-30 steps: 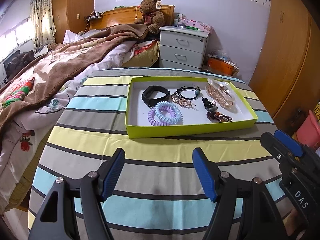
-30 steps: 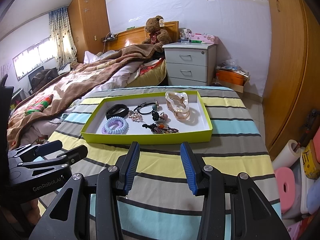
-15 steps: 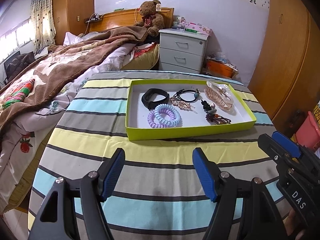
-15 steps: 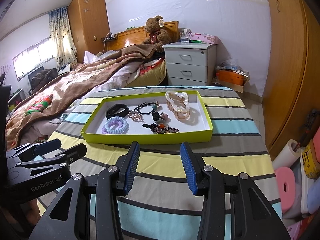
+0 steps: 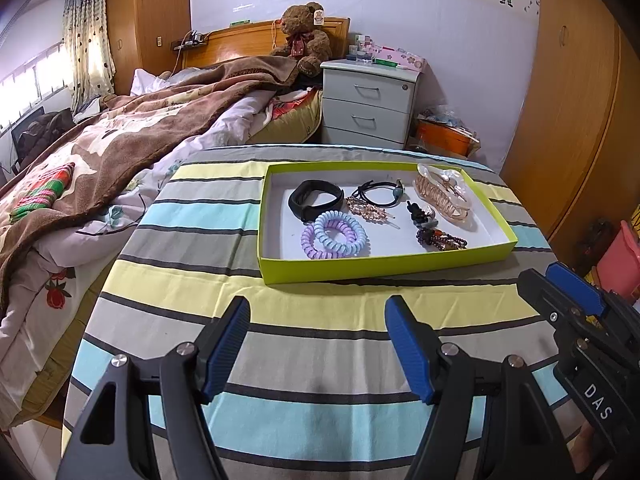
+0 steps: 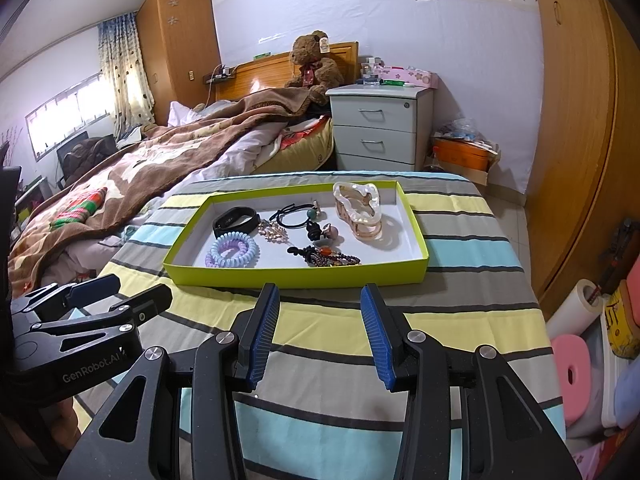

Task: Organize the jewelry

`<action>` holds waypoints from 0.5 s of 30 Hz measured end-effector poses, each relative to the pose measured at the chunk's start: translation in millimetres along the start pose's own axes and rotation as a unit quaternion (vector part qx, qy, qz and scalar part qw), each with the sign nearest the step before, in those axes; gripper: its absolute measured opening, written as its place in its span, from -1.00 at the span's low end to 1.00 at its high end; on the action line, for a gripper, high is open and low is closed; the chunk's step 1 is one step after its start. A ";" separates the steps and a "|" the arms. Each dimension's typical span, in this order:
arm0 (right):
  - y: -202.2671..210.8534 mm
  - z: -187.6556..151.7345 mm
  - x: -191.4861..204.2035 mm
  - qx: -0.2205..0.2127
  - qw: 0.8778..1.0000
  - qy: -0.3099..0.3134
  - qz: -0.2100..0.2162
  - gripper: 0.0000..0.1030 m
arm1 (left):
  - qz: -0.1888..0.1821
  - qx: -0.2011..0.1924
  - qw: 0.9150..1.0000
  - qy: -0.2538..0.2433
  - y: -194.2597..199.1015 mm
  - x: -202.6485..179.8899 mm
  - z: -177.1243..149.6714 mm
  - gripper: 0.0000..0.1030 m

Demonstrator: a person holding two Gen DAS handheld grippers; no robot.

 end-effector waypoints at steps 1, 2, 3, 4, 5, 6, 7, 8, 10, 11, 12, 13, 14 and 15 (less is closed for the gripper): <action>-0.1 0.2 -0.1 0.000 1.000 0.000 0.000 -0.16 | 0.000 0.000 1.000 0.000 -0.2 -0.1 0.1 0.39; 0.1 0.0 0.0 0.000 1.000 0.000 0.000 -0.16 | 0.000 0.001 1.000 0.000 -0.1 0.0 0.1 0.39; -0.4 -0.2 0.3 0.000 1.000 0.000 0.000 -0.16 | 0.000 0.000 1.000 0.001 0.1 0.2 0.3 0.39; -0.3 -0.5 0.2 0.000 1.000 0.000 0.000 -0.16 | 0.000 0.000 1.000 0.001 0.5 0.4 0.4 0.39; -0.6 -0.6 0.4 0.001 1.000 0.000 0.000 -0.16 | 0.001 0.000 1.000 0.000 0.6 0.4 0.2 0.39; -0.6 -0.6 0.9 0.000 1.000 0.000 0.000 -0.16 | 0.002 0.000 1.000 0.001 0.7 0.6 0.2 0.39; -0.7 -0.5 1.3 0.000 1.000 0.000 0.000 -0.16 | 0.001 0.000 1.000 0.001 1.0 0.6 0.3 0.39; -0.6 -0.9 1.4 0.000 1.000 0.000 0.000 -0.16 | 0.000 0.000 1.000 0.001 0.4 0.3 0.4 0.39; -0.7 -0.7 1.4 0.000 1.000 -0.001 0.001 -0.16 | 0.001 0.000 1.000 0.001 0.6 1.1 0.3 0.39; -0.7 -0.8 1.4 0.000 1.000 0.000 0.000 -0.16 | 0.002 -0.001 1.000 0.000 0.8 1.3 0.1 0.39; -0.7 -0.8 1.7 0.000 1.000 0.000 0.000 -0.16 | 0.003 -0.001 1.000 0.000 1.0 1.7 0.2 0.39; -0.7 -0.8 1.4 0.000 1.000 0.000 0.001 -0.16 | 0.003 -0.001 1.000 0.000 0.7 2.0 0.0 0.39; -0.7 -0.9 1.4 0.000 1.000 0.000 0.001 -0.16 | 0.002 -0.001 1.000 0.000 0.9 2.6 0.0 0.39; -0.9 -0.8 1.6 0.000 1.000 0.000 0.000 -0.16 | 0.003 0.000 1.000 0.000 0.5 2.4 0.2 0.39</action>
Point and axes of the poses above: each gripper's, at about its wrist camera, not at the fingertips, and y roughly against the way its jaws point, x to its left, z to its top, the point moved 6 cm from there along -y, roughly the way its jaws point, and after that the axes turned 15 degrees about y, right-handed, at the moved point
